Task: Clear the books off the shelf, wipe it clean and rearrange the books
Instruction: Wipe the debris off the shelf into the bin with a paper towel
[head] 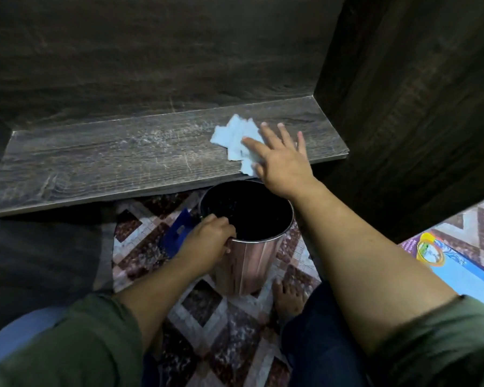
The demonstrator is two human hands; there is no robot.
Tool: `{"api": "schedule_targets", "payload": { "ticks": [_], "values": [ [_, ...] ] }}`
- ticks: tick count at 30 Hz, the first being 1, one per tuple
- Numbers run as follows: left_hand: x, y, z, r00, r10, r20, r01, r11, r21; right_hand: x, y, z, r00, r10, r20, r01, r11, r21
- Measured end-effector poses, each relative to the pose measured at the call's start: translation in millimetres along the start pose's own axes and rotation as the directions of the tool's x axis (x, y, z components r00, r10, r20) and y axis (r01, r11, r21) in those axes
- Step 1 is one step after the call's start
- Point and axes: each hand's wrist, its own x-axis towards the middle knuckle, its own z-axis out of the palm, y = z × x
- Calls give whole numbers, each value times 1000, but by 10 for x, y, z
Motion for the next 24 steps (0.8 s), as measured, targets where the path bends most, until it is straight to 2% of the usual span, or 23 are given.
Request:
{"api": "schedule_targets", "payload": {
  "ticks": [3, 7, 11, 15, 18, 20, 22, 24],
  "values": [
    [129, 56, 221, 998, 64, -16, -63, 996, 61, 12, 121, 87, 1000, 27, 11, -27, 999, 35],
    [194, 17, 506, 974, 178, -138, -157, 977, 145, 16, 310, 89, 998, 68, -11, -67, 993, 102],
    [313, -91, 633, 969, 199, -147, -157, 953, 258, 27, 424, 138, 998, 60, -18, -56, 987, 153],
    [409, -237, 652, 994, 86, -63, -66, 962, 266, 52, 422, 165, 998, 54, -34, -48, 983, 179],
    [526, -352, 594, 994, 70, -79, -46, 961, 273, 61, 421, 162, 997, 53, -53, -42, 981, 189],
    [575, -434, 520, 995, 63, -78, -45, 976, 215, 60, 420, 134, 995, 59, -82, -44, 984, 173],
    [581, -496, 400, 995, 90, -52, -80, 981, 174, 60, 435, 108, 992, 89, -91, -76, 987, 140],
    [549, -481, 205, 983, 172, -63, -160, 974, 159, 82, 455, 102, 991, 130, -34, -124, 981, 150]
  ]
}}
